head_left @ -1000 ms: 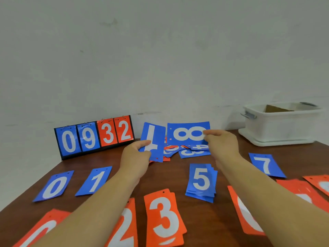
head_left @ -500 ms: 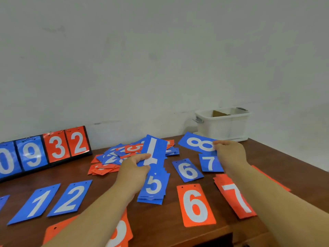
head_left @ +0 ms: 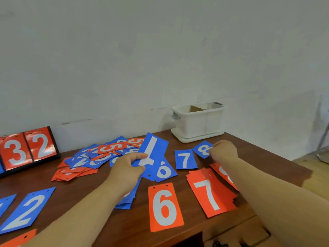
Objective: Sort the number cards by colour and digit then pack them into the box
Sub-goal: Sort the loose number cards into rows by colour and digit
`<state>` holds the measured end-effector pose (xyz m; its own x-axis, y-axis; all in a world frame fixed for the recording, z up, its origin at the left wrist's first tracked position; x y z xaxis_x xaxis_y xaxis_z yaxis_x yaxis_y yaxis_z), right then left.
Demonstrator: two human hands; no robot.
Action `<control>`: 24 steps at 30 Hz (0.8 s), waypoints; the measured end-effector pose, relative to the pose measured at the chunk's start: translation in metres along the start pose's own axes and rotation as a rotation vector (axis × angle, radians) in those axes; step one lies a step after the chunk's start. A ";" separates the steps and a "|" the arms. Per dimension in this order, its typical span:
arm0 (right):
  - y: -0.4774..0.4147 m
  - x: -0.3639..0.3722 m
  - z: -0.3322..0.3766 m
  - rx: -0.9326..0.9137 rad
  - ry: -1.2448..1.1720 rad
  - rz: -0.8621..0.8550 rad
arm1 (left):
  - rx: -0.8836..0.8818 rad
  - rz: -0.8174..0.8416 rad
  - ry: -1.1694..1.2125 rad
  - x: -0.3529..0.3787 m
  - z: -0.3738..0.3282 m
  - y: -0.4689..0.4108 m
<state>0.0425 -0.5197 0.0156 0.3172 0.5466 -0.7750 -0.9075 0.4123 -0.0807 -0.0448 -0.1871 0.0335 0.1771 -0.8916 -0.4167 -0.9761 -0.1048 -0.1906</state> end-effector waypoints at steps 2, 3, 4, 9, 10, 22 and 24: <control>0.000 0.001 -0.001 0.057 0.124 0.031 | 0.041 0.008 -0.015 0.002 -0.005 0.001; 0.002 0.001 -0.002 0.072 0.201 0.042 | 0.054 0.020 -0.023 0.004 -0.007 0.001; 0.007 -0.001 0.001 0.049 0.212 0.024 | 0.056 0.031 -0.021 0.005 -0.008 0.000; 0.068 -0.009 0.059 -0.377 -0.320 0.202 | 0.014 0.219 -0.078 0.013 -0.008 0.007; 0.080 -0.008 0.072 -0.448 -0.381 0.298 | 0.019 0.273 -0.105 0.013 -0.010 0.010; 0.179 0.034 0.167 -0.663 -0.254 0.720 | 0.082 -0.302 0.261 -0.115 0.000 0.039; 0.202 0.050 0.191 -0.676 -0.310 0.696 | 0.092 -0.385 0.307 -0.135 0.010 0.050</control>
<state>-0.0728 -0.2700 0.0803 -0.3703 0.7126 -0.5959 -0.8531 -0.5147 -0.0855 -0.1161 -0.0676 0.0709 0.4634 -0.8859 -0.0226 -0.8296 -0.4248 -0.3623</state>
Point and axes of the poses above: each hand's wrist, its own y-axis away from the middle knuckle, its own x-axis out of the palm, z = x × y, the point moved 4 cm from there along -y, towards the middle knuckle, and after that the axes turned 5 degrees about y, right-handed, at the moved point
